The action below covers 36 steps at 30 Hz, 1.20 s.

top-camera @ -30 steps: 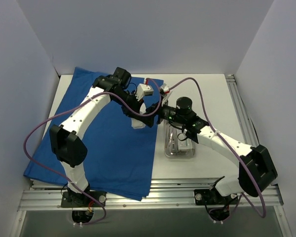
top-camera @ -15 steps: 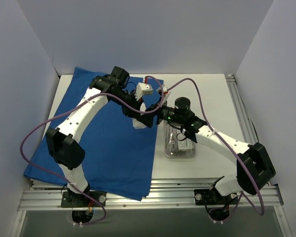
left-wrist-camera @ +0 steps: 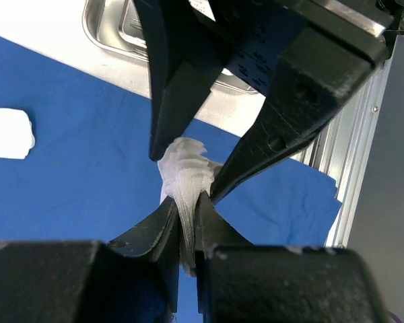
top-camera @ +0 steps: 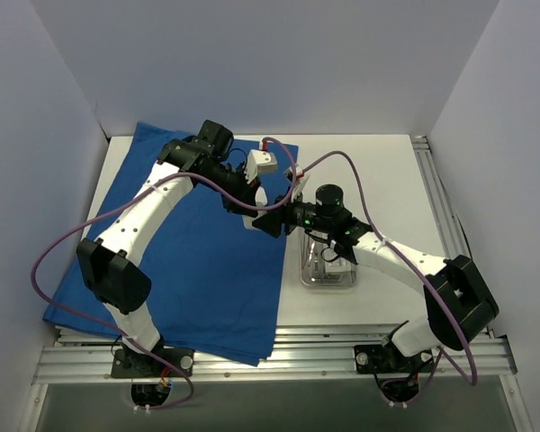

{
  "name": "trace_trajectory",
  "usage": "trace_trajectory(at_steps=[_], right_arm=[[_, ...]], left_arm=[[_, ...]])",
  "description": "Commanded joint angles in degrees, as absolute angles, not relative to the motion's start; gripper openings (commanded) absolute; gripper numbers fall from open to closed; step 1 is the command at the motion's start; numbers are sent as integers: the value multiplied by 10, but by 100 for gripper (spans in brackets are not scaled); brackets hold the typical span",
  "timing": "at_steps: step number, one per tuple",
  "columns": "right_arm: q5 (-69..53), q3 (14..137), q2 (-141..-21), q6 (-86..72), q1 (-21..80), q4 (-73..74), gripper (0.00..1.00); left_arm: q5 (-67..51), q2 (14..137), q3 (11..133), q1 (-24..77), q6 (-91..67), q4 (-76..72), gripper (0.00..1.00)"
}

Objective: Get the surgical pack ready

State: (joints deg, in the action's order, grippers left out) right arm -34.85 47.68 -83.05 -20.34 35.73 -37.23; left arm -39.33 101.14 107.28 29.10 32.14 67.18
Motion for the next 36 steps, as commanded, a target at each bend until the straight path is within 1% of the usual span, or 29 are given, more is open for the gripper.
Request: trace_trajectory(at_steps=[1, 2, 5, 6, 7, 8, 9, 10, 11, 12, 13, 15, 16, 17, 19, 21, 22, 27, 28, 32, 36], right_arm=[[-359, 475, -823, -210, 363, -418, 40], [-360, 472, -822, -214, 363, -425, 33], [-362, 468, -818, -219, 365, -435, 20], [-360, 466, -816, -218, 365, -438, 9], [-359, 462, -813, -219, 365, -437, 3], [-354, 461, -811, -219, 365, -436, 0], [-346, 459, -807, -215, 365, -429, 0], [-344, 458, -805, -214, 365, -422, 0], [-339, 458, -802, -211, 365, -414, 0], [-331, 458, -796, -210, 365, -396, 0], [-325, 459, -794, -210, 364, -382, 0], [-309, 463, -782, -203, 360, -327, 0], [-302, 464, -777, -198, 357, -304, 0], [-295, 466, -771, -186, 354, -282, 0], [-279, 464, -746, -171, 339, -213, 0], [-279, 456, -723, -158, 313, -152, 0], [-293, 452, -718, -156, 275, -134, 0], [-337, 431, -714, -129, 165, -26, 0], [-348, 430, -722, -133, 143, -22, 0], [-372, 435, -807, -152, 112, -25, 0], [-418, 439, -862, -185, 108, -80, 0]], left_arm=[[-421, 995, 1070, 293, 333, 664, 2], [-424, 996, 1070, 293, 334, 664, 2], [-428, 996, 1068, 293, 336, 666, 2], [-427, 996, 1066, 293, 336, 666, 2], [-425, 996, 1065, 293, 337, 666, 2], [-424, 997, 1064, 293, 337, 665, 2], [-418, 997, 1063, 293, 335, 664, 3], [-417, 998, 1064, 293, 329, 663, 6], [-411, 998, 1064, 293, 325, 660, 14], [-406, 999, 1064, 293, 317, 650, 27], [-388, 999, 1063, 292, 300, 643, 56], [-365, 999, 1063, 291, 278, 618, 74], [-353, 998, 1063, 290, 261, 611, 94], [-338, 997, 1065, 285, 254, 606, 97], [-323, 997, 1070, 277, 232, 594, 94], [-307, 998, 1083, 260, 219, 590, 94], [-305, 998, 1086, 252, 208, 590, 94], [-304, 1012, 1092, 196, 185, 592, 94], [-302, 1015, 1091, 190, 180, 593, 94], [-294, 1031, 1089, 168, 170, 606, 94], [-273, 1033, 1078, 161, 170, 612, 94]])
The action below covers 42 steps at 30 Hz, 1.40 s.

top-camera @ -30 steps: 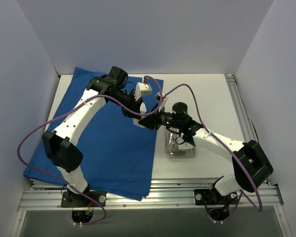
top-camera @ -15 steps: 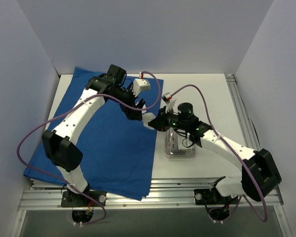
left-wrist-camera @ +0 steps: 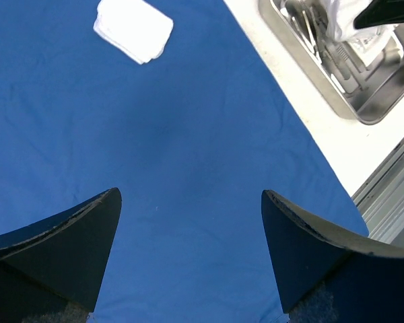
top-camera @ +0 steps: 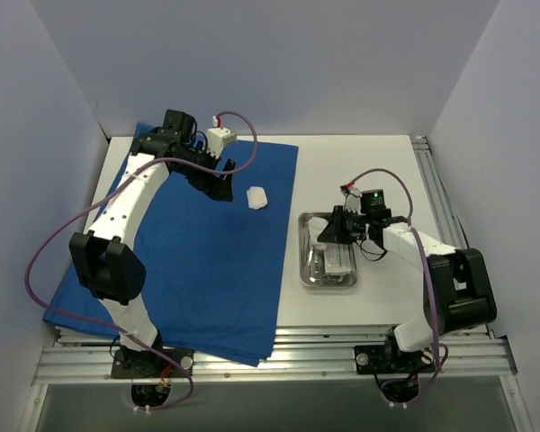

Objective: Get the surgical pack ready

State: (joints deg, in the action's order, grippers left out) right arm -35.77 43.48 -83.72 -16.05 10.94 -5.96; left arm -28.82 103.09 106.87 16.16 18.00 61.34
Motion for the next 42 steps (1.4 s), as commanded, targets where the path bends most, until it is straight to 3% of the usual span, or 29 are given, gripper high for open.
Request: trace_trajectory(at_steps=[1, 17, 24, 36, 42], right_arm=[[-425, 439, -870, -205, 109, -94, 0], [-438, 445, -971, -278, 127, -192, 0], [-400, 467, -982, -262, 127, -163, 1], [-326, 511, -1002, -213, 127, -77, 35], [-282, 547, -993, -185, 137, -20, 44]], left_arm=[[-272, 1030, 1076, 161, 172, 613, 94], [-262, 1027, 1071, 160, 178, 609, 94], [-261, 1025, 1062, 160, 180, 606, 94], [-265, 1027, 1068, 160, 181, 607, 94], [-267, 1032, 1070, 160, 183, 610, 94]])
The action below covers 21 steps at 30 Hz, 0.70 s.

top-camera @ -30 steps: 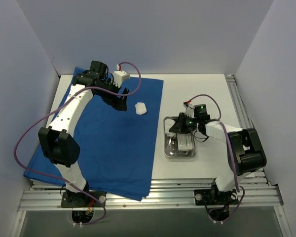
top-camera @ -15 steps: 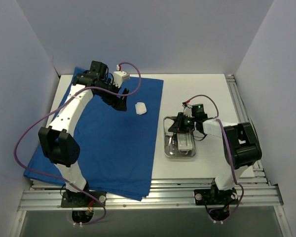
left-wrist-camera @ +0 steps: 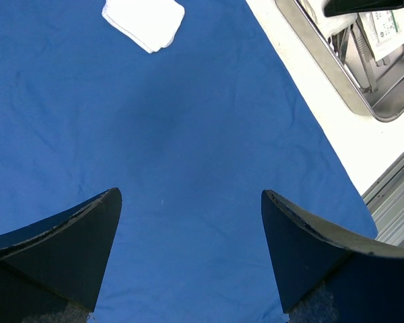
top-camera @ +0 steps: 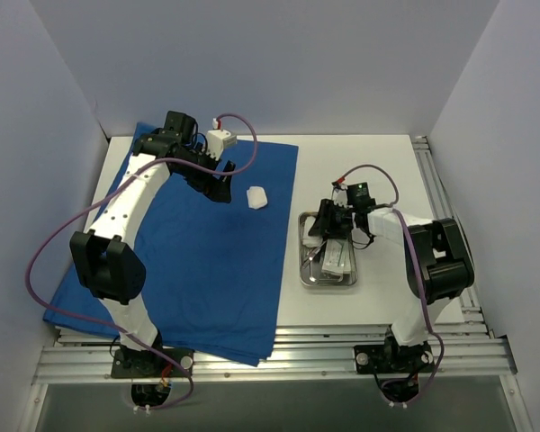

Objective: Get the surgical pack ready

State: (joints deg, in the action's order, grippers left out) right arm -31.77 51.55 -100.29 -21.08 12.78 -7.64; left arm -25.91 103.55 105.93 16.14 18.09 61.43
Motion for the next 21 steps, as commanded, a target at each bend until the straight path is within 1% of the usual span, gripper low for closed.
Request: trace_trajectory(at_steps=[1, 5, 7, 11, 14, 17, 21], right_arm=[[-267, 551, -989, -182, 141, -13, 46], [-236, 577, -978, -170, 157, 22, 50], [-223, 588, -972, -165, 163, 36, 50], [-160, 603, -950, -164, 172, 64, 50], [-128, 613, -926, -166, 185, 83, 50], [-102, 614, -910, -168, 193, 89, 50], [-96, 613, -903, -170, 203, 81, 45]], left_arm=[[-268, 1034, 1071, 160, 183, 612, 94], [-272, 1037, 1076, 160, 183, 613, 94], [-272, 1038, 1076, 161, 182, 613, 94], [-263, 1040, 1072, 160, 177, 608, 94], [-229, 1048, 1071, 161, 163, 598, 94], [-207, 1067, 1080, 161, 154, 600, 95], [-205, 1089, 1082, 161, 146, 583, 97]])
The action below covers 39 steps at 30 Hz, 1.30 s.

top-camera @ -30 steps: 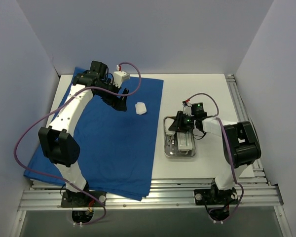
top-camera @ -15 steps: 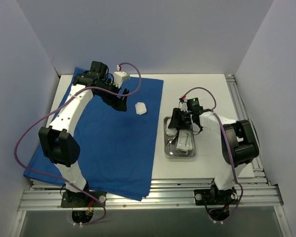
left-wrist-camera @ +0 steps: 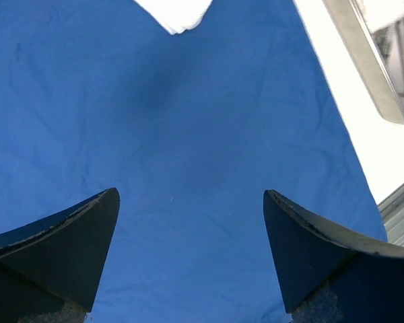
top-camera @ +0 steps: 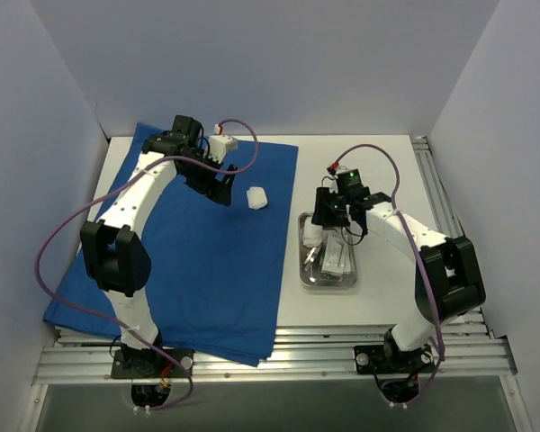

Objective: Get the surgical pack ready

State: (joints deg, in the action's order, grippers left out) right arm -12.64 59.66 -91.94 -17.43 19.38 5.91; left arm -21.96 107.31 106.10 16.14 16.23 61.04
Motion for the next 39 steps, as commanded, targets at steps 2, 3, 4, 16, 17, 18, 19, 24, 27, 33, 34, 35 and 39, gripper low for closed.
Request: trace_trajectory(at_steps=[2, 3, 4, 16, 17, 18, 19, 24, 27, 33, 34, 35, 39], right_arm=[[-95, 614, -899, -174, 208, 73, 44], [-95, 614, -893, -175, 212, 69, 44], [-94, 616, -890, -178, 216, 66, 44], [-80, 585, -850, -189, 224, 46, 43], [-79, 583, -846, -189, 225, 47, 43], [-80, 580, -846, -189, 224, 47, 43], [-81, 577, -844, -190, 224, 47, 43], [-76, 573, -835, -190, 224, 54, 43], [-75, 577, -834, -187, 225, 56, 43], [-76, 579, -837, -187, 225, 55, 42], [-76, 577, -838, -187, 224, 54, 42], [-76, 576, -837, -187, 225, 52, 42], [-75, 567, -831, -190, 225, 52, 42]], left_arm=[[-206, 1108, 1085, 162, 129, 570, 94], [-205, 1117, 1090, 163, 121, 556, 89], [-201, 1128, 1097, 166, 105, 551, 82], [-172, 1337, 1280, 200, 47, 470, 79], [-181, 1360, 1293, 200, 46, 474, 80], [-192, 1369, 1303, 200, 46, 474, 81], [-223, 1376, 1316, 200, 47, 471, 82], [-205, 1397, 1316, 206, 36, 456, 82], [-197, 1419, 1329, 206, 32, 470, 81], [-208, 1460, 1362, 206, 28, 482, 78], [-217, 1464, 1367, 206, 30, 484, 77], [-226, 1473, 1371, 206, 30, 488, 74], [-237, 1482, 1367, 205, 29, 488, 62]])
